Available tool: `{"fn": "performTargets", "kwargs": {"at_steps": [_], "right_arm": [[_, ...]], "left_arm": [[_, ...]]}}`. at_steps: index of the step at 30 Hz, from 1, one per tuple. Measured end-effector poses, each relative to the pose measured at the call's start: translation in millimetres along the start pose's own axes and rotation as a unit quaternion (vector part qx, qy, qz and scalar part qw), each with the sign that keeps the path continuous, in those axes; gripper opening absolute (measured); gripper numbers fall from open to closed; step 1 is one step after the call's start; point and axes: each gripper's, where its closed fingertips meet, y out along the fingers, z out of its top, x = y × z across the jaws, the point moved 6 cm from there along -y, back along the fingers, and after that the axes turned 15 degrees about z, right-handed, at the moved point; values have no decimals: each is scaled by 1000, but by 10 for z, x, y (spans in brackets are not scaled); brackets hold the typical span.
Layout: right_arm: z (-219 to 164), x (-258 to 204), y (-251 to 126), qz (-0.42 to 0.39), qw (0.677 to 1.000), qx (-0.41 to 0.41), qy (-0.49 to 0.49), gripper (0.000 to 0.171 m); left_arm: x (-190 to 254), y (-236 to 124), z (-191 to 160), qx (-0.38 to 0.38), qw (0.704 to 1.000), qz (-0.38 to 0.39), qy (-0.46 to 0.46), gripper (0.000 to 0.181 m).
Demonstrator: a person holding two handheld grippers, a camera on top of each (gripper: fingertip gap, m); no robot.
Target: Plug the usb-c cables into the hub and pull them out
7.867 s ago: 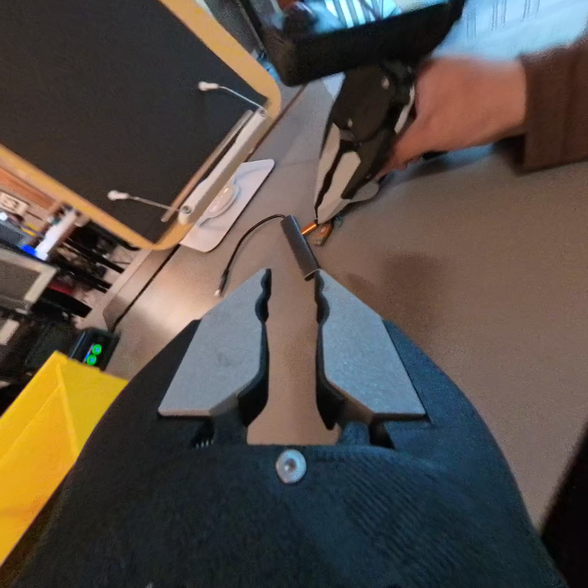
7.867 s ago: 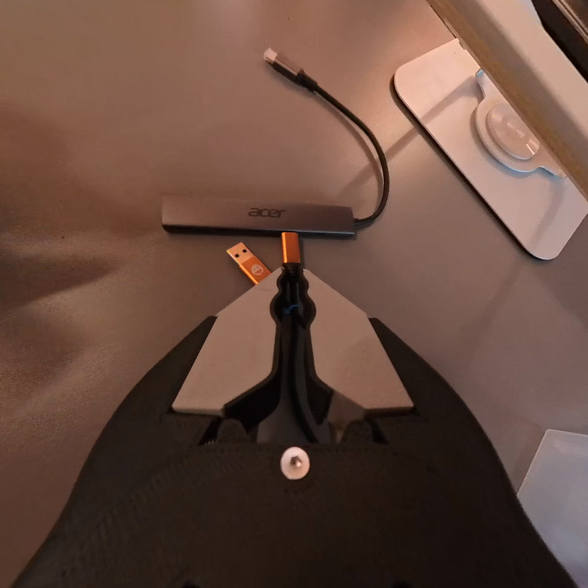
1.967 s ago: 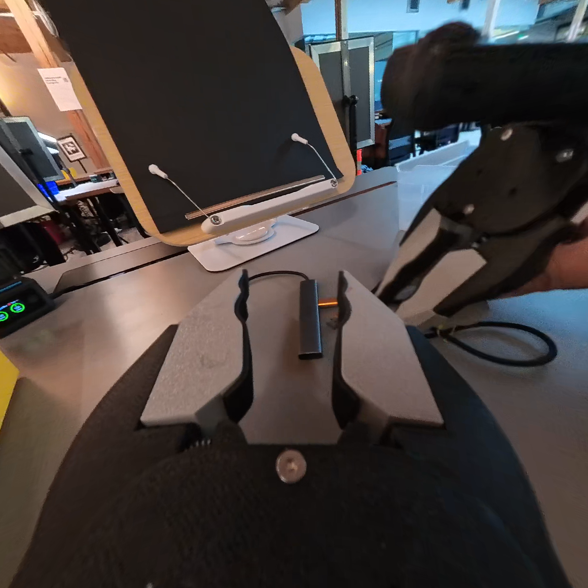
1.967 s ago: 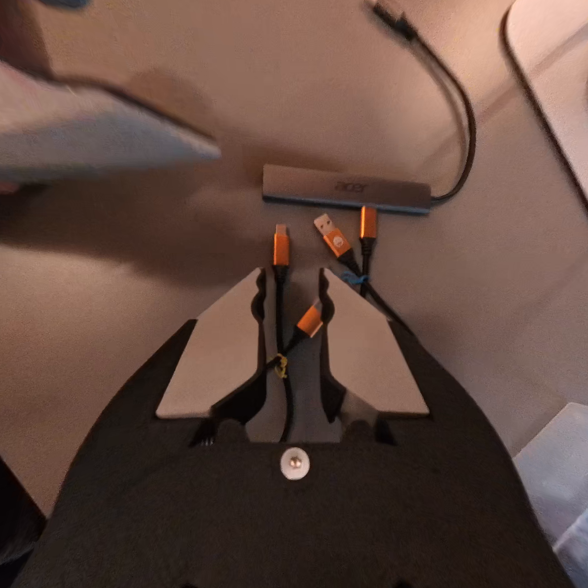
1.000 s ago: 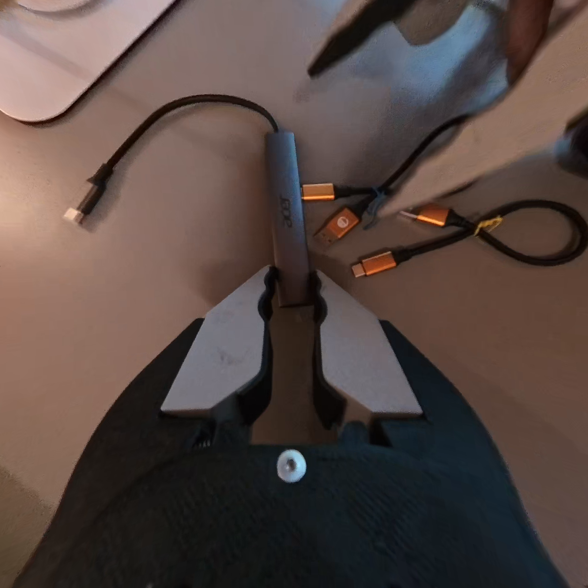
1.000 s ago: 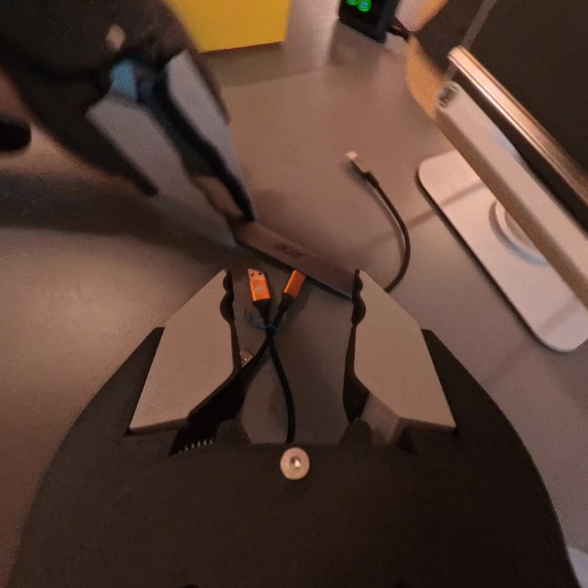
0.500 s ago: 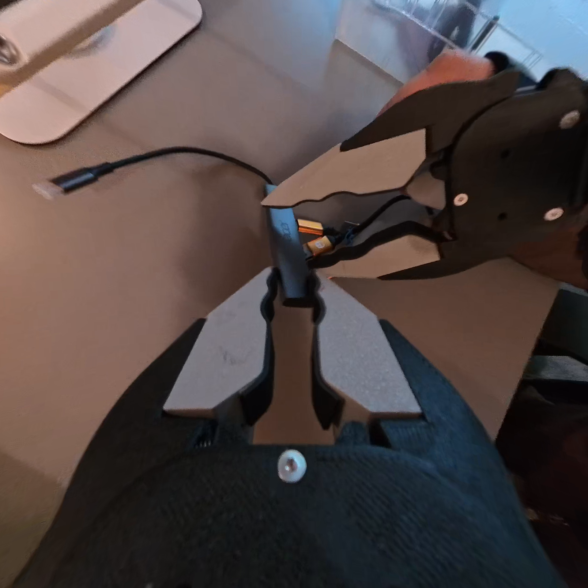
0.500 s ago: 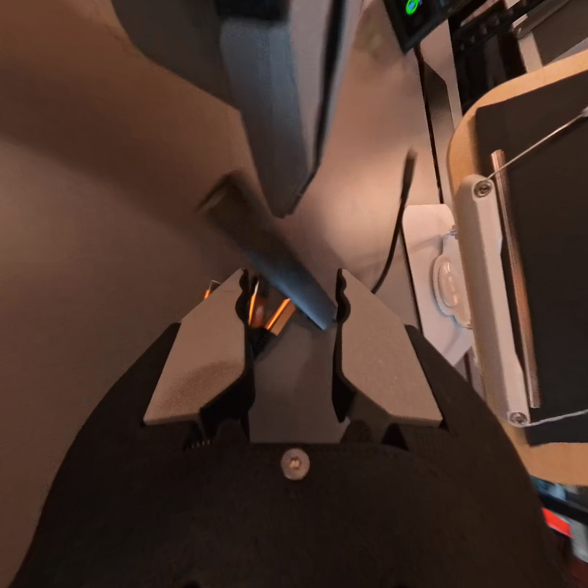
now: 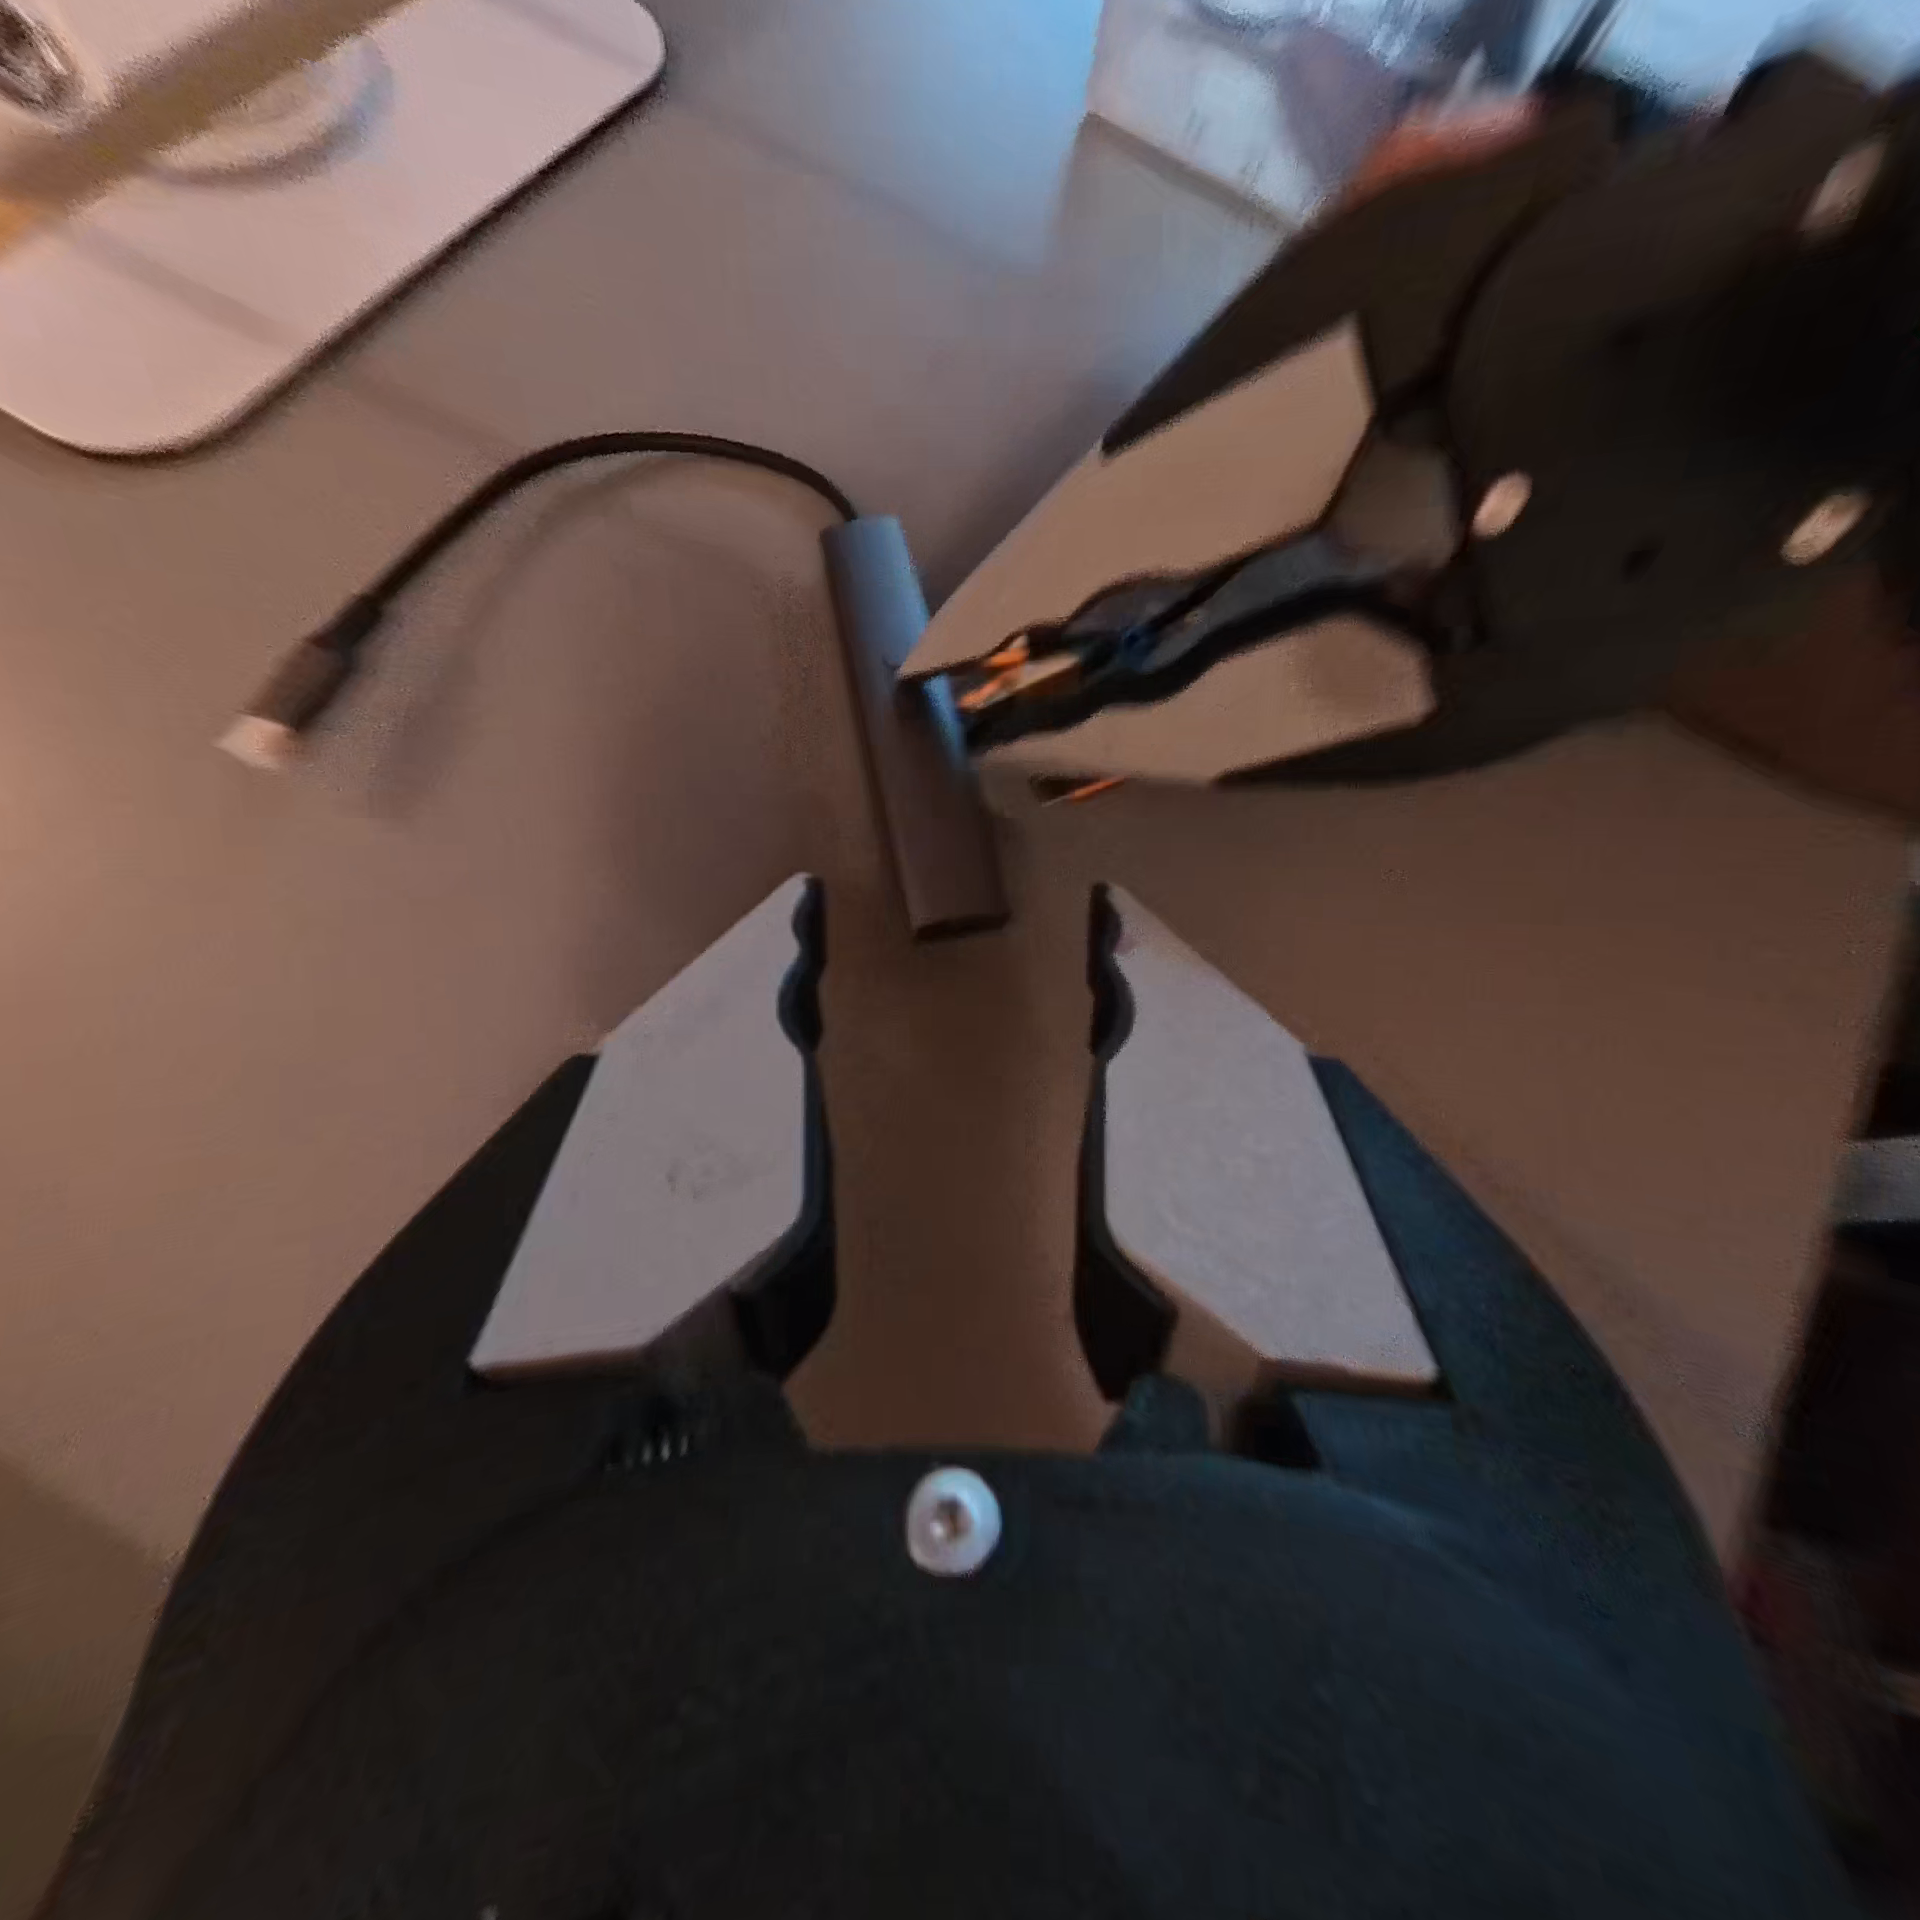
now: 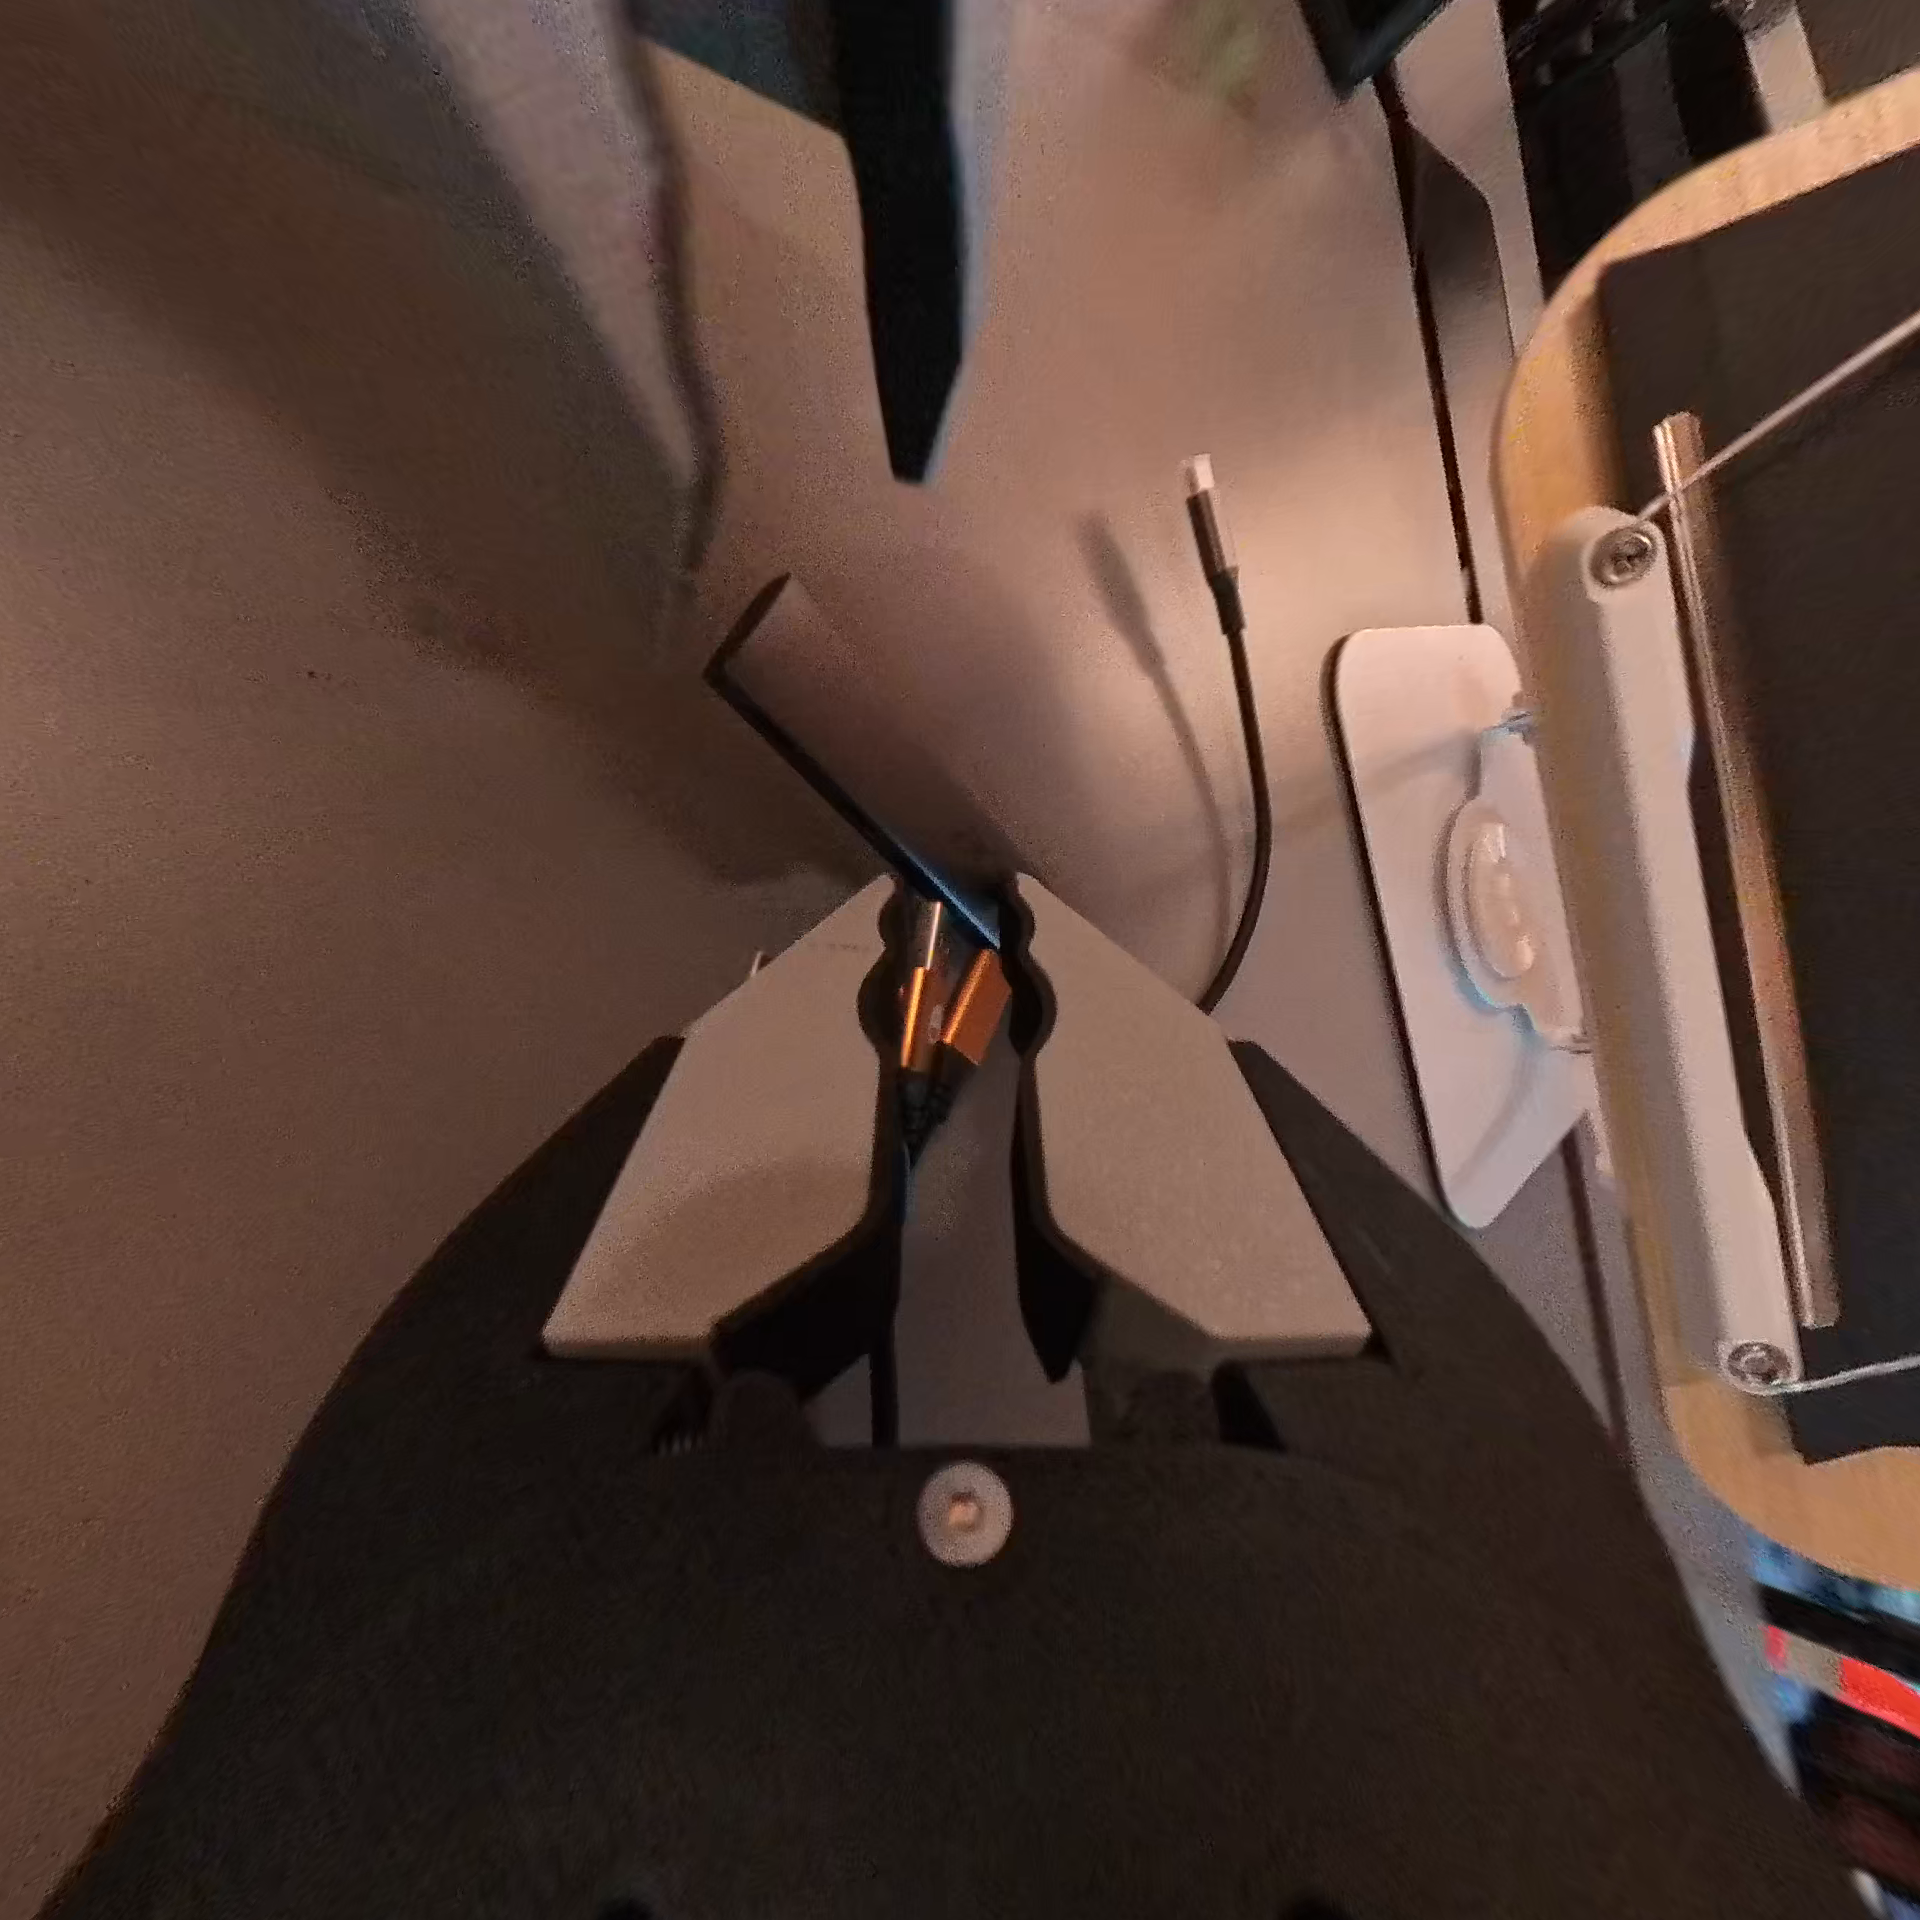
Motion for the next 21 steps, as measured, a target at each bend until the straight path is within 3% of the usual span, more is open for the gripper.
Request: {"fn": "performTargets", "kwargs": {"at_steps": [1,2,6,11,14,21], "right_arm": [[-5,21,-32,5,1000,13,12,13],[-10,44,-66,10,999,26,25,13],[-35,127,-211,24,996,70,58,12],[-12,70,-347,71,989,113,59,12],[-10,27,-375,83,989,111,46,12],[-13,27,-327,80,990,104,48,13]], "left_arm": [[-19,-1,-40,3,998,37,46,57],[-21,0,-84,7,994,67,90,64],[41,96,-148,41,966,144,213,61],[214,150,100,197,908,206,307,32],[332,177,126,235,870,214,377,12],[298,220,40,252,865,213,378,10]]}}
